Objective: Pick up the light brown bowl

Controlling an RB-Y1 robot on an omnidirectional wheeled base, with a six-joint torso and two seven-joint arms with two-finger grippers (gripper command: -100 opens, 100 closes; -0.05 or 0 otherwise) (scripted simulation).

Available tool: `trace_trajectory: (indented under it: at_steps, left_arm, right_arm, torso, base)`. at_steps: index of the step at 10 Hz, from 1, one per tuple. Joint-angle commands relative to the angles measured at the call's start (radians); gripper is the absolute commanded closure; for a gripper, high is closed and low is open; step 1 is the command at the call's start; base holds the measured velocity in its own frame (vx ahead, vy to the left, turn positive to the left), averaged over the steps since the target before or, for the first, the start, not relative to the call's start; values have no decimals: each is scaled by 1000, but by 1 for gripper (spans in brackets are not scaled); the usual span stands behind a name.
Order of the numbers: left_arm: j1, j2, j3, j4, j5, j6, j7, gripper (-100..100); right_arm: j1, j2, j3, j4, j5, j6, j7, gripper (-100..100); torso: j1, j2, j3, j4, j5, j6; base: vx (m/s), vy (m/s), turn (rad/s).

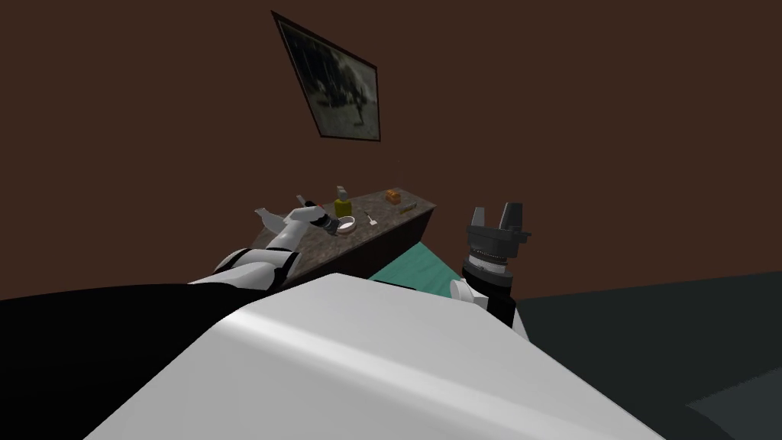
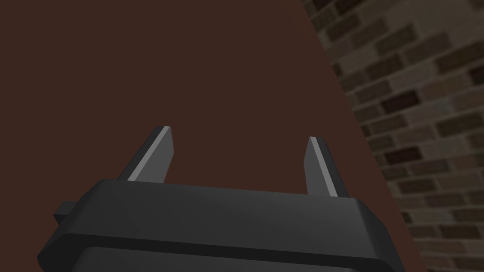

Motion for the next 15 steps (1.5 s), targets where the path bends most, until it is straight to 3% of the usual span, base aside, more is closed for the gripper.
trace_trajectory:
  at_steps: [1, 2, 3, 4, 6, 7, 8, 12, 13, 14, 15]
  left_arm:
    - [50, 50, -7, -11, 50, -6, -10, -100]
    - [55, 80, -7, -11, 82, -6, -10, -100]
    - [55, 80, -7, -11, 91, -6, -10, -100]
    - [104, 124, -28, -48, 132, -16, -17, -100]
    - [136, 179, -28, -48, 189, -16, -17, -100]
    - [111, 163, -31, -24, 171, -19, -28, -100]
    - [114, 166, -30, -24, 174, -20, -29, 100]
    - [114, 165, -31, -24, 174, -19, -29, 100]
    - [114, 165, -31, -24, 174, -19, -29, 0]
    - [64, 115, -7, -11, 124, -6, -10, 100]
    - [55, 90, -7, -11, 104, -6, -10, 100]
  right_arm:
    - [0, 0, 0, 0, 0, 0, 0, 0]
    - [0, 0, 0, 0, 0, 0, 0, 0]
    - [0, 0, 0, 0, 0, 0, 0, 0]
    - [0, 0, 0, 0, 0, 0, 0, 0]
    - [0, 0, 0, 0, 0, 0, 0, 0]
    - [0, 0, 0, 0, 0, 0, 0, 0]
    - [0, 0, 0, 0, 0, 0, 0, 0]
    - [0, 0, 0, 0, 0, 0, 0, 0]
    - [0, 0, 0, 0, 0, 0, 0, 0]
    - [0, 0, 0, 0, 0, 0, 0, 0]
    - [0, 0, 0, 0, 0, 0, 0, 0]
  torso:
    - [0, 0, 0, 0, 0, 0]
    - [-1, 0, 0, 0, -1, -1]
    - [2, 1, 1, 0, 0, -1]
    - [5, 2, 1, 0, 1, -1]
    - [0, 0, 0, 0, 0, -1]
    - [1, 1, 0, 0, 0, -1]
    - [3, 2, 1, 0, 1, -1]
    - [6, 2, 1, 1, 1, -1]
    - [6, 2, 2, 1, 1, -1]
    - [6, 2, 2, 1, 1, -1]
    - [11, 5, 3, 1, 1, -4]
  base:
    - [39, -102, -154]
    - [16, -43, 4]
    - [5, -8, 29]
    - [29, -68, -220]
    - [37, -77, -70]
    - [9, -23, 16]
    - [2, -5, -2]
    - [0, 0, 0]
    - [0, 0, 0]
    - [-33, 88, 236]
    - [-54, 124, 149]
